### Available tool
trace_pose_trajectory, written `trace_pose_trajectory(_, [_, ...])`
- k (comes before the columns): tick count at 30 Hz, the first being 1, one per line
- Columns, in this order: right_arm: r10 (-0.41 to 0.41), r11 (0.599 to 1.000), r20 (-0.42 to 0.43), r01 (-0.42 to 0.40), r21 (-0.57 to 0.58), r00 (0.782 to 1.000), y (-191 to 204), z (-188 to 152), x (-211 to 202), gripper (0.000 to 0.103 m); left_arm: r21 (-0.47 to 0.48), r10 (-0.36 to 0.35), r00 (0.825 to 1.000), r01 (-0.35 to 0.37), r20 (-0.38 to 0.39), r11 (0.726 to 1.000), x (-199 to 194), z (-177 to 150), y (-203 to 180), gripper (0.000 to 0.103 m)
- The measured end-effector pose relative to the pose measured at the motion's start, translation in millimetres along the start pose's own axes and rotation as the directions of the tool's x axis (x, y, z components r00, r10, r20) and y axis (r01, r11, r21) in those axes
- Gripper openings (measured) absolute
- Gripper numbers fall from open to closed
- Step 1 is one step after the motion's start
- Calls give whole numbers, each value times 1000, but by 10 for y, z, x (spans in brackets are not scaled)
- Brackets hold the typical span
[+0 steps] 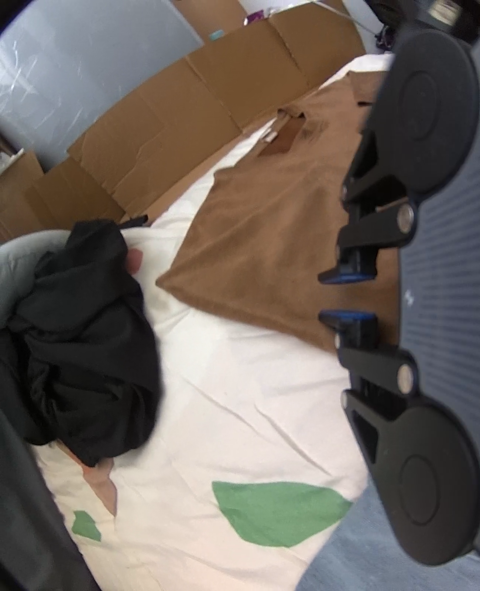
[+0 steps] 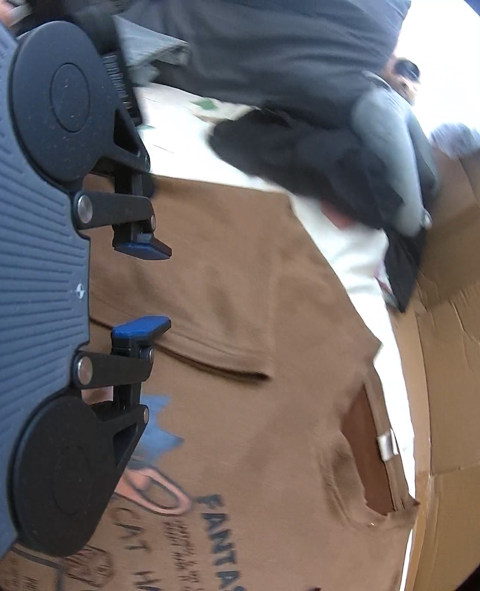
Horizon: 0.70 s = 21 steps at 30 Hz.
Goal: Fold clothes
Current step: 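Open both grippers and raise them above the folded brown shirt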
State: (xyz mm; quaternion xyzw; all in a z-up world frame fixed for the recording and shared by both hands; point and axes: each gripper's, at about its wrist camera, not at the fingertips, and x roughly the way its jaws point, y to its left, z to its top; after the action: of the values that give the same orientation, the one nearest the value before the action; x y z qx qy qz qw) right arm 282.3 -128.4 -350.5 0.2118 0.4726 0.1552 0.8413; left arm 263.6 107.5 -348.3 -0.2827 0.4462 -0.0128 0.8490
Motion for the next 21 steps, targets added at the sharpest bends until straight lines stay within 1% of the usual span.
trace_pose_trajectory(4, [-16,994,-5,15,-107,1000,162,-204,-97,39,2,-21,1000,21,-3,1000,-149,-51,-24,14])
trace_pose_trajectory(6, [-21,990,-14,19,-141,1000,222,-260,-98,36,26,-16,1000,16,-9,1000,-228,-97,-70,14])
trace_pose_trajectory(9, [-29,981,-29,23,-193,999,313,-344,-99,36,74,-19,1000,20,-21,997,-317,-183,-151,14])
trace_pose_trajectory(11, [-37,973,-39,27,-228,999,371,-400,-96,36,114,1,999,4,-38,994,-295,-257,-175,14])
trace_pose_trajectory(13, [-71,961,-65,51,-270,995,378,-461,-16,35,134,27,998,-18,-65,991,-216,-330,-148,14])
trace_pose_trajectory(16, [-88,932,-54,63,-356,995,424,-515,-18,34,161,69,995,-56,-74,985,-104,-402,-78,5])
trace_pose_trajectory(17, [-100,926,-58,71,-369,993,441,-517,-30,35,165,75,995,-62,-73,984,-100,-402,-80,5])
trace_pose_trajectory(19, [-107,937,-69,77,-340,992,423,-490,-99,35,154,71,994,-58,-78,986,-126,-370,-101,6])
trace_pose_trajectory(21, [-104,951,-64,81,-298,993,374,-471,-212,35,159,62,996,-50,-69,986,-187,-345,-150,14])
